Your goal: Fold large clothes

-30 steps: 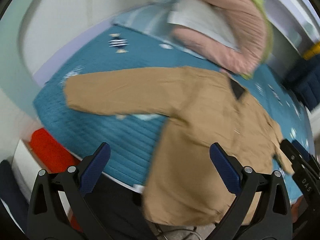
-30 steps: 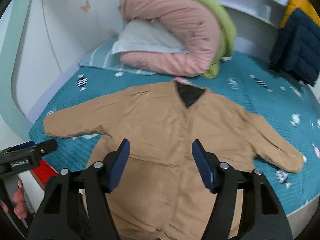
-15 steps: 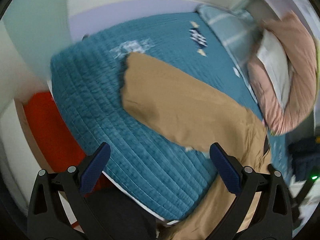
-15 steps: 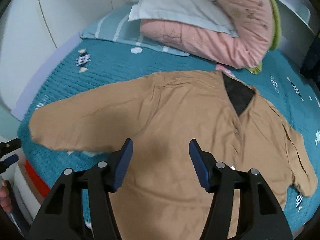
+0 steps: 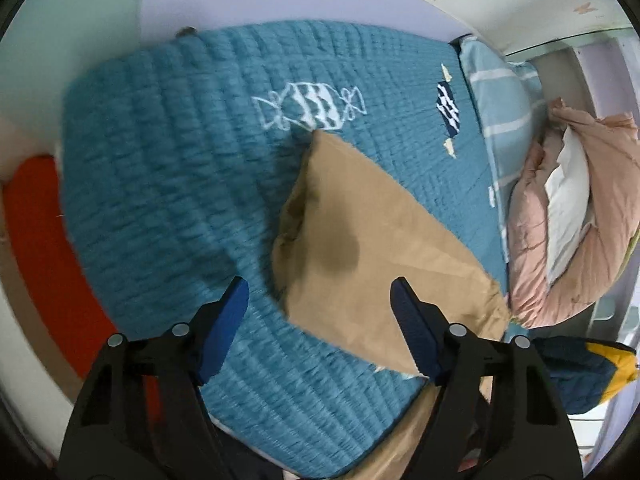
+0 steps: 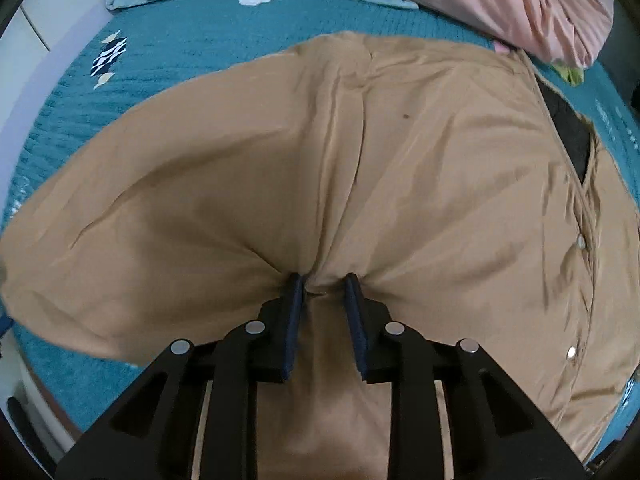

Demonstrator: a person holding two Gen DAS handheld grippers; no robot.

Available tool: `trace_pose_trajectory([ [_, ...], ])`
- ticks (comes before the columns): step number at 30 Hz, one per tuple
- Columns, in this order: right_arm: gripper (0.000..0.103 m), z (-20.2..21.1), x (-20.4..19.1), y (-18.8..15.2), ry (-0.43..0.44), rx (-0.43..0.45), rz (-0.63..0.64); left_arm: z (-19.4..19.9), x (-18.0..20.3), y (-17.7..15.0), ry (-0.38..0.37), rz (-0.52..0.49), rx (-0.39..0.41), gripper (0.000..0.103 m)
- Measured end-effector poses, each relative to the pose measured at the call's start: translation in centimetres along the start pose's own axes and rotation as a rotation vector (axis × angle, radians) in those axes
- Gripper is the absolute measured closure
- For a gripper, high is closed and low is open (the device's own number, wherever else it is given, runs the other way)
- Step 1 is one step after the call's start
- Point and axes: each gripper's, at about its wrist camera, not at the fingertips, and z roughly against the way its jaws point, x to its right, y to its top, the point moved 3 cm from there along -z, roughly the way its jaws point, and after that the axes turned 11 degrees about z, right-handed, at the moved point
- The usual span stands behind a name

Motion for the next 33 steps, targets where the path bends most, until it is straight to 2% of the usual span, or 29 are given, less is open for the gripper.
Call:
trace_pose_trajectory([
  [3, 0.08, -0.2, -0.4, 0.1, -0.03, 0.012, 0.044, -1.9, 0.5, 0.7, -0.026, -0.001, 0.009, 0.034],
  [5, 0.08, -0.3, -0.1, 0.1, -0.014, 0.02, 0.051, -3.3, 0.4, 1.1, -0.009, 0.021, 0.023, 0.04],
  [7, 0.08, -0.4, 0.5, 0.1, 0.019, 0.021, 0.039, -3.1, 1.3, 1.1, -0.015, -0.029, 0.093, 0.068],
  [8, 0.08, -0.5, 0.8, 0.1, 0.035, 0.024, 0.03, -3.2, 1.6, 1.0, -0.019, -0.052, 0.097, 0.086],
  [9, 0.08, -0.5, 0.8, -0.2, 0.04, 0.027, 0.029, -3.4, 1.8, 0.8, -0.024, -0.064, 0.09, 0.087],
  [11, 0.08, -0.4, 1.0, -0.4, 0.043, 0.034, 0.033, -3.2, 2.0, 0.3, 0.024, -0.091, 0.111, 0.089],
  [13, 0.08, -0.4, 1.1, -0.5, 0.04, 0.038, 0.042, -2.4, 3.0, -0.9, 0.081, -0.169, 0.16, 0.09],
  [17, 0.08, -0.4, 1.1, -0.6, 0.029, 0.048, 0.069, -0.5, 5.3, -2.8, 0.129, -0.276, 0.218, 0.09],
  [18, 0.08, -0.4, 1.0, -0.7, 0.032, 0.054, 0.075, 0.2, 6.1, -3.3, 0.132, -0.297, 0.233, 0.09],
  [22, 0.08, -0.2, 1.0, -0.9, 0.071, 0.062, 0.075, 3.3, 9.2, -5.5, 0.066, -0.356, 0.279, 0.09],
  [27, 0.08, 0.3, 1.9, -1.4, 0.1, 0.067, 0.065, 5.7, 13.6, -8.6, 0.052, -0.431, 0.334, 0.089],
  [33, 0.083, 2.4, 4.9, -3.2, 0.231, 0.093, -0.056, 7.1, 18.9, -14.3, 0.06, -0.559, 0.386, 0.089],
])
